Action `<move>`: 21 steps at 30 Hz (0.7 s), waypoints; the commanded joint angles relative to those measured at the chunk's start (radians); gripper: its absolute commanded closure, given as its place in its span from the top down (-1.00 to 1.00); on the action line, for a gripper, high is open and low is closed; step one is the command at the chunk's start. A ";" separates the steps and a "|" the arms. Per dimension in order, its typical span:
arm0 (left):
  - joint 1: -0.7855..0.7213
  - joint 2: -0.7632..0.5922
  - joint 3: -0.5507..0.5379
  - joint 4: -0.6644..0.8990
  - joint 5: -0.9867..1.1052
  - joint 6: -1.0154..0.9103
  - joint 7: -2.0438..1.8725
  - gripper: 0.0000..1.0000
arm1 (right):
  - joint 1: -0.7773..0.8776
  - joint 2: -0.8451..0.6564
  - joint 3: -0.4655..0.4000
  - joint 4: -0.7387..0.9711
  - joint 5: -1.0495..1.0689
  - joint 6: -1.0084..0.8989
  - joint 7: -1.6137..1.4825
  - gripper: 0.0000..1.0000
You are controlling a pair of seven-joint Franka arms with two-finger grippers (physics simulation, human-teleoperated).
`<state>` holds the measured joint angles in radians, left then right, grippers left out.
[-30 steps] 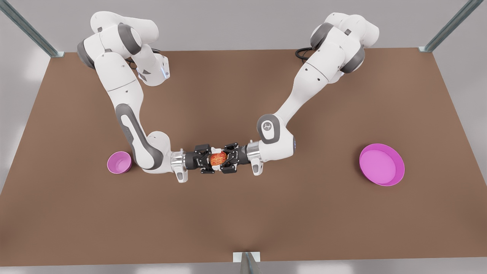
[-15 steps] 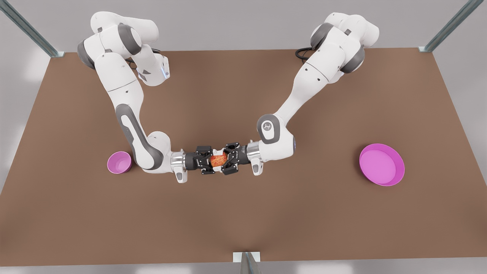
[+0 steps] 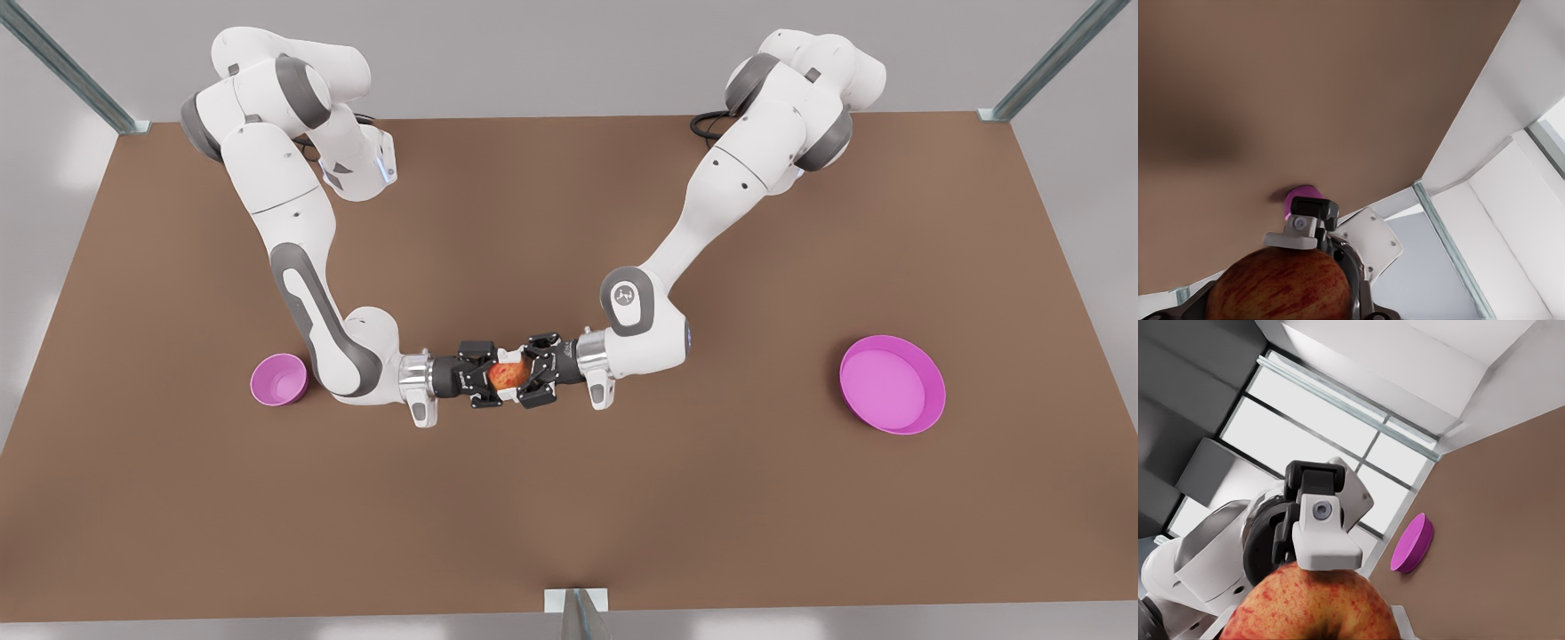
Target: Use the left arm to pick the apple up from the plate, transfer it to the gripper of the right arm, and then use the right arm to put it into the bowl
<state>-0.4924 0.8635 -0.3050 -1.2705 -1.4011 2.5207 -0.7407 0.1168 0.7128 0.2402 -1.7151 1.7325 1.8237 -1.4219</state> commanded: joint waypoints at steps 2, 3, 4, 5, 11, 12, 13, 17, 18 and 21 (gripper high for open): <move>0.002 -0.001 0.000 0.000 0.004 -0.002 0.000 1.00 | 0.000 -0.001 0.001 0.002 -0.001 0.002 -0.014 0.45; 0.002 -0.001 0.000 0.000 0.005 -0.002 0.000 1.00 | 0.000 -0.001 0.001 0.002 -0.001 0.000 -0.014 0.45; 0.002 -0.001 0.000 0.000 0.007 -0.002 0.000 1.00 | 0.000 -0.001 0.001 0.002 -0.001 0.000 -0.015 0.45; 0.002 -0.001 0.000 0.000 0.005 -0.002 0.000 1.00 | 0.000 -0.001 0.001 0.002 -0.001 0.000 -0.014 0.45; 0.002 -0.003 0.000 -0.001 0.008 -0.002 -0.002 1.00 | -0.008 -0.003 -0.001 0.005 -0.002 -0.001 0.000 0.40; 0.002 -0.003 0.000 -0.001 0.008 -0.002 -0.003 1.00 | -0.011 -0.004 -0.001 0.005 -0.002 -0.004 0.001 0.40; 0.002 -0.003 0.000 -0.001 0.008 -0.002 -0.002 1.00 | -0.014 -0.006 -0.001 0.005 -0.004 -0.004 0.003 0.40; 0.002 -0.003 0.000 -0.001 0.008 -0.002 -0.003 1.00 | -0.031 -0.009 -0.001 0.003 -0.011 -0.014 0.012 0.36; 0.002 -0.003 0.000 -0.001 0.008 -0.002 -0.003 1.00 | -0.032 -0.010 -0.001 0.002 -0.014 -0.017 0.017 0.37; 0.003 -0.003 0.000 -0.003 0.010 -0.002 -0.003 1.00 | -0.032 -0.010 -0.001 0.002 -0.016 -0.015 0.017 0.37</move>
<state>-0.4893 0.8620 -0.3050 -1.2732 -1.4013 2.5233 -0.7234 0.0851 0.7037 0.2387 -1.7132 1.7213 1.8111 -1.4198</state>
